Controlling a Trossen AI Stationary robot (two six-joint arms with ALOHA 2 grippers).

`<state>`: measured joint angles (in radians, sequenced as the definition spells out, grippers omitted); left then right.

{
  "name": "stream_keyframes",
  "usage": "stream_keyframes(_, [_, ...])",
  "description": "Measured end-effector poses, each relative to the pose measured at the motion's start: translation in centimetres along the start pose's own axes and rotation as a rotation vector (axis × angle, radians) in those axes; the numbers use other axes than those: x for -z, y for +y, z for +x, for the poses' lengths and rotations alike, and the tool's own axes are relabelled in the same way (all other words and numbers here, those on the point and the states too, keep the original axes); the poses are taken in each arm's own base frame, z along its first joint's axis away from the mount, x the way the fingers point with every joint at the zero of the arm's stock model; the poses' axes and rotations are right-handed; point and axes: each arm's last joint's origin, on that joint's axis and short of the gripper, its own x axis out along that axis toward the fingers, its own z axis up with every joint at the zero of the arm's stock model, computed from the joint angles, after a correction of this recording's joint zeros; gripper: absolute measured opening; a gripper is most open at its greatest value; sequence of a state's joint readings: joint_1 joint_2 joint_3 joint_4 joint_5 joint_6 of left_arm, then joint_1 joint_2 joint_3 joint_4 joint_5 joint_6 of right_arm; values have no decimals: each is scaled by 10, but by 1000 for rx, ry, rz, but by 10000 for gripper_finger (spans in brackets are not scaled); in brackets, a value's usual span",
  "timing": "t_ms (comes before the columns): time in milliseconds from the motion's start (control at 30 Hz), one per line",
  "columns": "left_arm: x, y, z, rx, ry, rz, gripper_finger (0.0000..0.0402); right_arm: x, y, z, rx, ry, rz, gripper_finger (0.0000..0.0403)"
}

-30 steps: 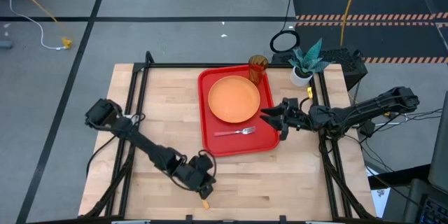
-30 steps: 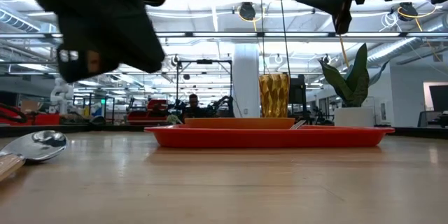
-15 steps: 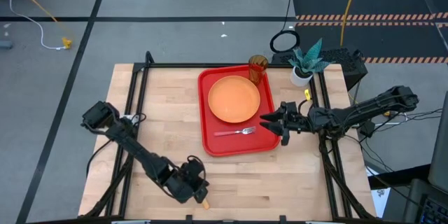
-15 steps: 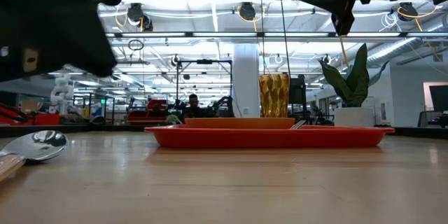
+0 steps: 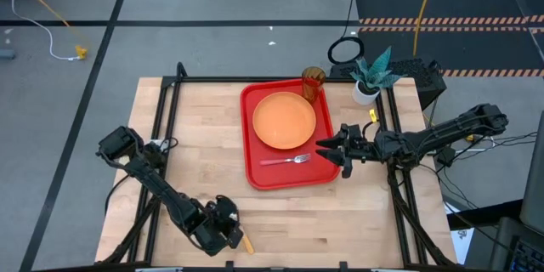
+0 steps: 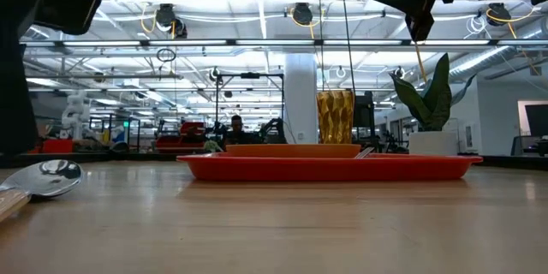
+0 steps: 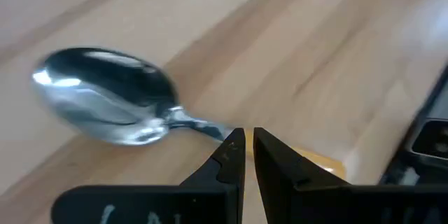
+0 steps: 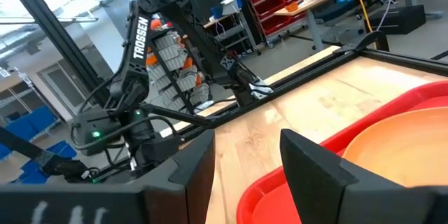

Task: Pick and place plate/cup/fork/spoon on tray
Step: Put the yellow spoon on the red serving tray to the bottom of the pink fork

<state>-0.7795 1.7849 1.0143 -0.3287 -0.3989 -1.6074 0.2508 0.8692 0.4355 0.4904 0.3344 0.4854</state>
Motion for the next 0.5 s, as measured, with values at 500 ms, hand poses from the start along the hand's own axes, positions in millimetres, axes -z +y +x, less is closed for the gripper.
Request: stream_keyframes(500, [-9, 29, 1, -290, -44, 80, 33, -1, 0, 0, -4, -5, 5, 155])
